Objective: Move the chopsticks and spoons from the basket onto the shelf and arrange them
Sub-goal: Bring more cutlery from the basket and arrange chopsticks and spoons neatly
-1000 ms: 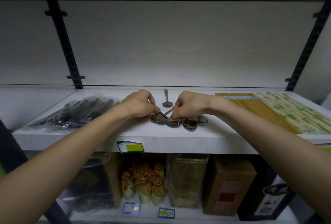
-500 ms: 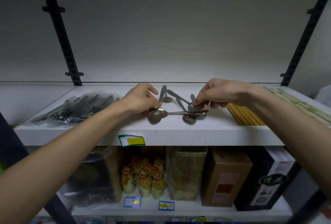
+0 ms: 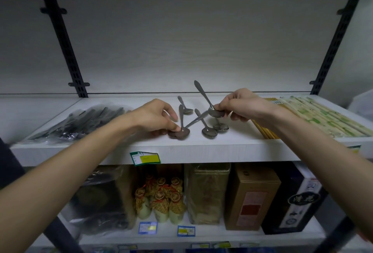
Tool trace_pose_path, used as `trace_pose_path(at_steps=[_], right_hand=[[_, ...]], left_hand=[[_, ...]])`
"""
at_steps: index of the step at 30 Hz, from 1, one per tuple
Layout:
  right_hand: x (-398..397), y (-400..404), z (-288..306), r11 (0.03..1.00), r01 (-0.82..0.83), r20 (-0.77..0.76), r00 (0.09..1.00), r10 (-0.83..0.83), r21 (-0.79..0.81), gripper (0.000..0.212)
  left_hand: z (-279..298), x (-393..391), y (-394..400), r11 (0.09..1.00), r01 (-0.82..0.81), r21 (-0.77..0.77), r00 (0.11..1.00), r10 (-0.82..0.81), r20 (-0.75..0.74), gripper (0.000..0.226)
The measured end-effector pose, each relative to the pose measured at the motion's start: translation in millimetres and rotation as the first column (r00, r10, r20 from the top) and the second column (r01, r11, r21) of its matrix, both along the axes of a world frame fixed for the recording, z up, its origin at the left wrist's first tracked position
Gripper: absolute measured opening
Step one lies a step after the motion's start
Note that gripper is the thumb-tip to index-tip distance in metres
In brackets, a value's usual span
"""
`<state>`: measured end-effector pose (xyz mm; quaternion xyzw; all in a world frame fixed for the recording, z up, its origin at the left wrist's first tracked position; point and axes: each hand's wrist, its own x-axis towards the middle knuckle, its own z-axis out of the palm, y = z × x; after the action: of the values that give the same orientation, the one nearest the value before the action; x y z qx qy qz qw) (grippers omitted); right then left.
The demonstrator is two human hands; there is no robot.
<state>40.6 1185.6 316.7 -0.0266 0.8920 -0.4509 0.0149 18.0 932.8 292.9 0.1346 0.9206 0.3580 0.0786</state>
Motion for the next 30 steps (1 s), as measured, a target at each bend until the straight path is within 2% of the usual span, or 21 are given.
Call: trace_pose_path(at_steps=[6,9,13,17,20,22,27,30], right_hand=[[-4.3,-7.1,-6.5,1.000,0.008,0.021,1.000,-0.008,-0.013,0.023],[-6.0,-11.2,-6.8,0.999,0.008,0.035,0.999,-0.010,0.041,0.023],[-6.4,-16.2,-8.0,0.983,-0.007,0.042,0.999,-0.001,0.185,0.025],[-6.0,-18.8,-14.8,0.957,0.006,-0.017,1.000,-0.001,0.290,0.032],[-5.4,-20.7,-16.1,0.873,0.045,-0.092,0.996,-0.001,0.486,0.024],[-4.1,-22.6,-12.3,0.832,0.052,-0.102,0.995,0.006,0.552,0.024],[-4.2,-26.3,-2.7,0.782,-0.015,-0.041,0.998,0.051,0.623,0.024],[-15.6,-28.9,5.1,0.797,-0.011,-0.054,0.997,0.054,0.604,0.024]], left_hand=[[1.2,3.1,-5.5,1.000,-0.018,-0.020,0.999,0.019,0.050,0.012],[0.1,0.5,-0.8,0.995,-0.080,-0.058,0.996,0.082,0.025,0.027],[1.4,-3.1,10.8,0.969,-0.123,-0.213,0.992,0.120,-0.028,0.057],[1.4,-5.5,18.4,0.922,-0.153,-0.356,0.985,0.114,-0.129,0.058],[4.0,-5.7,18.1,0.938,-0.115,-0.328,0.992,0.094,-0.080,0.044],[6.3,-4.5,16.3,0.957,-0.089,-0.276,0.996,0.083,-0.032,0.034],[5.2,-4.9,12.1,0.981,-0.043,-0.190,0.999,0.048,0.024,0.028],[3.7,-5.0,10.6,0.983,-0.039,-0.178,0.999,0.044,0.029,0.027]])
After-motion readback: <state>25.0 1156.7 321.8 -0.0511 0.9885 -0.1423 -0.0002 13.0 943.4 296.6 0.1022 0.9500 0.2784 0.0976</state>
